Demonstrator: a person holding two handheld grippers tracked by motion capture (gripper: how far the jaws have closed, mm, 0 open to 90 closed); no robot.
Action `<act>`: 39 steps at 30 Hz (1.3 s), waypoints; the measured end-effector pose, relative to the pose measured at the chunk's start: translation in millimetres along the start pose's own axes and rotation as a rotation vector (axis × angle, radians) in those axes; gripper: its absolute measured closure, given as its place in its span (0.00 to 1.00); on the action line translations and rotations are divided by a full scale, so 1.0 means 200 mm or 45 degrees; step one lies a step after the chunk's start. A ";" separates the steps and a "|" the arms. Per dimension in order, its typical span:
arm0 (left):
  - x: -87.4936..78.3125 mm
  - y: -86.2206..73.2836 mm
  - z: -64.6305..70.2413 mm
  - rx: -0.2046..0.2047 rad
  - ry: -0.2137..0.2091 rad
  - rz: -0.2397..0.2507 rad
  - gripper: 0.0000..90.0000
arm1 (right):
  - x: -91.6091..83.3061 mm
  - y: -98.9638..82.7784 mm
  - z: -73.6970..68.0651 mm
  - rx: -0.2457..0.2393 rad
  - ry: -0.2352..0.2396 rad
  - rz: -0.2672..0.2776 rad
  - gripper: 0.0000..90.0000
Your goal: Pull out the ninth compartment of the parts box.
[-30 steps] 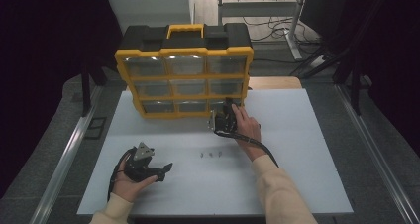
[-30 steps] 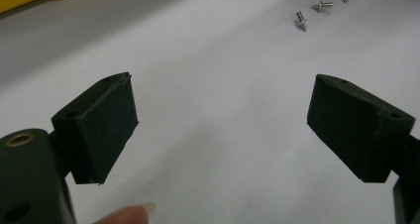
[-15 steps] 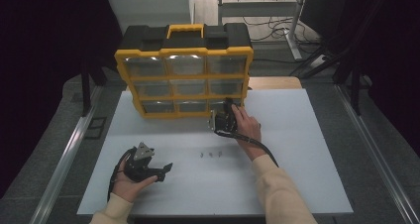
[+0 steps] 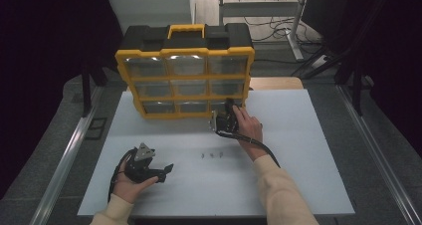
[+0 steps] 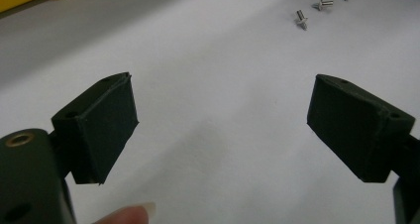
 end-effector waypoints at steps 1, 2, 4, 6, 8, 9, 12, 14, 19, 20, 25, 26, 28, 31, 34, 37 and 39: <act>0.00 0.00 0.00 0.000 0.000 0.000 0.14 | 0.00 0.00 0.00 -0.004 -0.003 0.001 0.81; 0.00 0.00 0.00 0.000 0.000 0.000 0.14 | 0.00 0.00 0.00 -0.007 -0.008 0.002 0.81; 0.00 0.00 0.00 0.000 0.000 -0.001 0.14 | 0.00 0.00 0.00 -0.017 -0.012 0.001 0.81; 0.00 0.00 0.00 0.000 0.000 0.000 0.14 | 0.00 0.00 0.00 -0.033 -0.023 0.012 0.82; 0.00 0.00 0.00 0.002 -0.002 -0.003 0.14 | 0.00 0.00 0.00 -0.037 -0.027 0.008 0.82; 0.00 0.00 0.00 0.003 -0.002 -0.002 0.14 | 0.00 0.00 -0.01 -0.032 -0.027 0.004 0.82; 0.00 0.00 0.00 0.004 -0.005 -0.002 0.14 | 0.00 0.00 -0.02 -0.035 0.017 0.011 0.82; 0.00 0.00 0.00 0.004 -0.005 -0.003 0.14 | 0.00 0.01 -0.01 -0.061 -0.046 0.016 0.83; 0.00 0.00 0.00 0.004 -0.005 -0.002 0.14 | 0.00 0.01 -0.02 -0.073 -0.035 0.034 0.83; 0.00 0.00 0.00 0.004 -0.005 -0.003 0.14 | 0.00 0.00 -0.03 -0.063 -0.015 0.024 0.83; 0.00 0.00 0.00 0.002 -0.004 0.000 0.13 | -0.01 0.00 -0.02 -0.079 -0.088 0.029 0.84; 0.00 0.00 0.00 0.002 -0.004 0.000 0.13 | -0.01 0.00 -0.02 -0.082 -0.091 0.027 0.84; 0.00 0.00 0.00 0.002 -0.003 0.001 0.13 | -0.02 0.01 -0.03 -0.082 -0.099 0.023 0.87; 0.00 0.00 0.00 0.003 -0.004 -0.001 0.13 | -0.02 0.01 -0.03 -0.080 -0.101 0.027 0.87; 0.00 0.00 0.00 0.005 -0.005 -0.001 0.13 | -0.02 0.01 -0.03 -0.082 -0.101 0.026 0.86; 0.00 0.00 0.00 0.004 -0.005 -0.001 0.13 | -0.02 0.01 -0.03 -0.082 -0.102 0.027 0.86; 0.00 0.00 0.00 0.004 -0.005 0.000 0.13 | -0.02 0.01 -0.03 -0.083 -0.104 0.028 0.86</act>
Point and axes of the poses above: each handheld gripper's, and its own axes: x roughly forward along the jaws, y roughly out of its top, z roughly to its right, the point moved 7 cm from there along x, roughly forward along the jaws, and after that the axes turned 7 degrees about z, right-handed, at the moved point
